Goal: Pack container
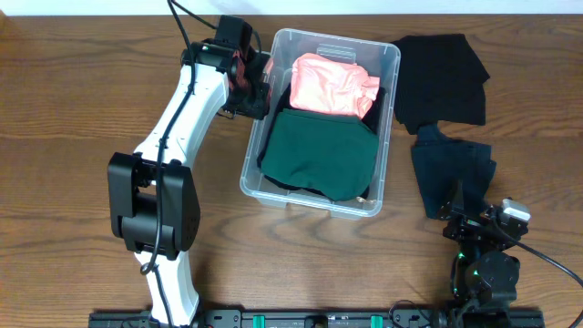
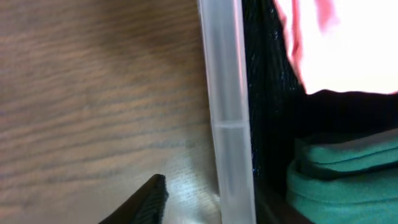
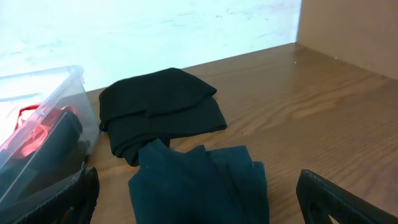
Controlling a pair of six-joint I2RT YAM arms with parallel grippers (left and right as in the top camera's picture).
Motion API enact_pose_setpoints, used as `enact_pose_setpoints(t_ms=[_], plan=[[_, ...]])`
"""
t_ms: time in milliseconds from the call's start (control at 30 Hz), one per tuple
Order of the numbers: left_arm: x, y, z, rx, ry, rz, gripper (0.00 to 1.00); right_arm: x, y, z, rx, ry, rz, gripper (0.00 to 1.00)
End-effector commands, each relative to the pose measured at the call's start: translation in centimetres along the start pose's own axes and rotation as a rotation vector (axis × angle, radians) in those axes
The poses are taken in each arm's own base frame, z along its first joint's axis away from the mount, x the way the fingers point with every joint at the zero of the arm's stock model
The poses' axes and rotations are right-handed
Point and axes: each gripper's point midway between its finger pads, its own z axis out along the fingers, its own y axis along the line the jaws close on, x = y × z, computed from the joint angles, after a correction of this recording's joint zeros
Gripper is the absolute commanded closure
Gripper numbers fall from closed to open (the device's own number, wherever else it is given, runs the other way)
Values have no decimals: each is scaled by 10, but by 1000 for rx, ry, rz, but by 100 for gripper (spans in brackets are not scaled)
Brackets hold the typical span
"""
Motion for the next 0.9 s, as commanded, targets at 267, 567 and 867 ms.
enact_pose_setpoints(t_ms=[267,567,867], plan=[[33,40,-10,-224,118,-144,72,1,-1,0,5,0,11,1],[39,59,-16,-320,110,-309,76,1,-1,0,5,0,11,1],[42,64,-17,-335,91,-507,76,1,-1,0,5,0,11,1]])
